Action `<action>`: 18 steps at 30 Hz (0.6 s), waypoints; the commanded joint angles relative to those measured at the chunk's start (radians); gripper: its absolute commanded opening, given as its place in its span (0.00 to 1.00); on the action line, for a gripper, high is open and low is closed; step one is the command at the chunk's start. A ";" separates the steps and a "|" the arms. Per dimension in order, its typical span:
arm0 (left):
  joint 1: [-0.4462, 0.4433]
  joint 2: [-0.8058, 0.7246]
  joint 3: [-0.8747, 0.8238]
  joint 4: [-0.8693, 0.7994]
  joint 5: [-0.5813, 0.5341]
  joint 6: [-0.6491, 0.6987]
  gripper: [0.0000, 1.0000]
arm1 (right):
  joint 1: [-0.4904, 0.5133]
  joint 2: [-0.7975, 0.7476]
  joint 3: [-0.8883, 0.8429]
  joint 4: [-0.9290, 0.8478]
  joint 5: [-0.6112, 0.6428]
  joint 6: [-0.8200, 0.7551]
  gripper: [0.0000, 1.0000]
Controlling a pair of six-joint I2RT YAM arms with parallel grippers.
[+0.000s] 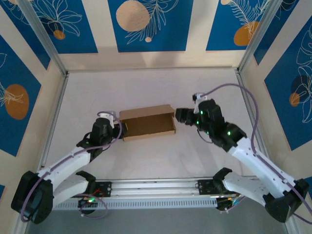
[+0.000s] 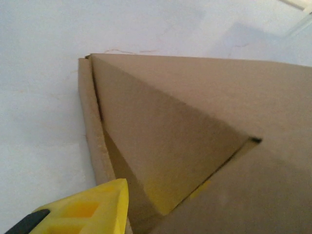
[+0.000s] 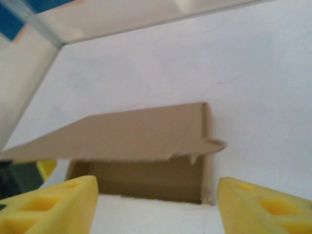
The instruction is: Fold the paper box
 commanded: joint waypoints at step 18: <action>-0.070 -0.016 0.077 -0.153 0.083 0.042 0.71 | -0.190 0.573 0.157 -0.139 -0.390 -0.040 0.70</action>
